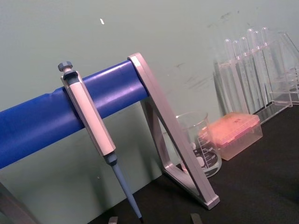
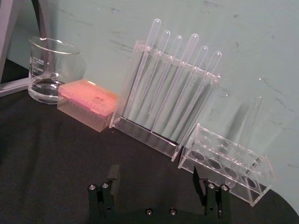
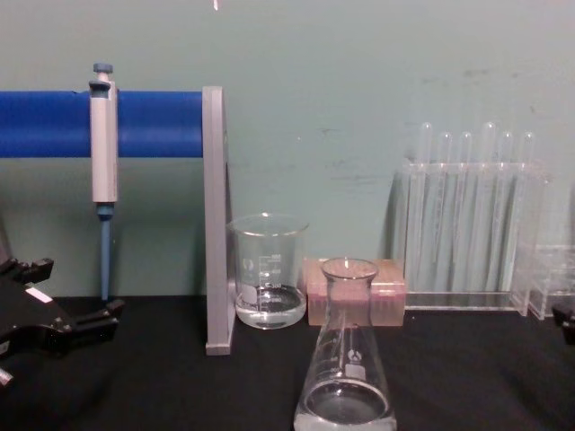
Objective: Grasp the erlenmeyer flask with one hand, shake it three times, then place it back.
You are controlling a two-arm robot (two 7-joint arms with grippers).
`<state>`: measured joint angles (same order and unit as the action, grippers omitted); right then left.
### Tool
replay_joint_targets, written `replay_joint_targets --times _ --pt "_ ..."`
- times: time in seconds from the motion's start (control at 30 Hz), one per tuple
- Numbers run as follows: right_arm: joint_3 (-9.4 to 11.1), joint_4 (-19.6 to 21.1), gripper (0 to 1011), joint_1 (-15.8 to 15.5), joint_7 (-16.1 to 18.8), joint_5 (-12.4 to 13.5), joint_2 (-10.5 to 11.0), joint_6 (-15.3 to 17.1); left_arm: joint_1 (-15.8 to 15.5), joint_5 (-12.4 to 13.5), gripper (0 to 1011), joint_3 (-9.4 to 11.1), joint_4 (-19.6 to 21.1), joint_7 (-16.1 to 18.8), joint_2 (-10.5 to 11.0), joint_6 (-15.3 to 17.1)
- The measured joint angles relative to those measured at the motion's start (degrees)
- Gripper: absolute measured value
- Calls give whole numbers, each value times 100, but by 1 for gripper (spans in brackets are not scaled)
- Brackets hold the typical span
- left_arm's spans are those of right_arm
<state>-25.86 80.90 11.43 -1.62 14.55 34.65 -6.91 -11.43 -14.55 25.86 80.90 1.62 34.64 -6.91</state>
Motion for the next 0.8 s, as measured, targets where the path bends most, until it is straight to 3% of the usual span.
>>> replay_joint_targets --times 0.8 --pt "0 0 1003 0 0 0 0 0 0 0 1001 0 0 0 0 0"
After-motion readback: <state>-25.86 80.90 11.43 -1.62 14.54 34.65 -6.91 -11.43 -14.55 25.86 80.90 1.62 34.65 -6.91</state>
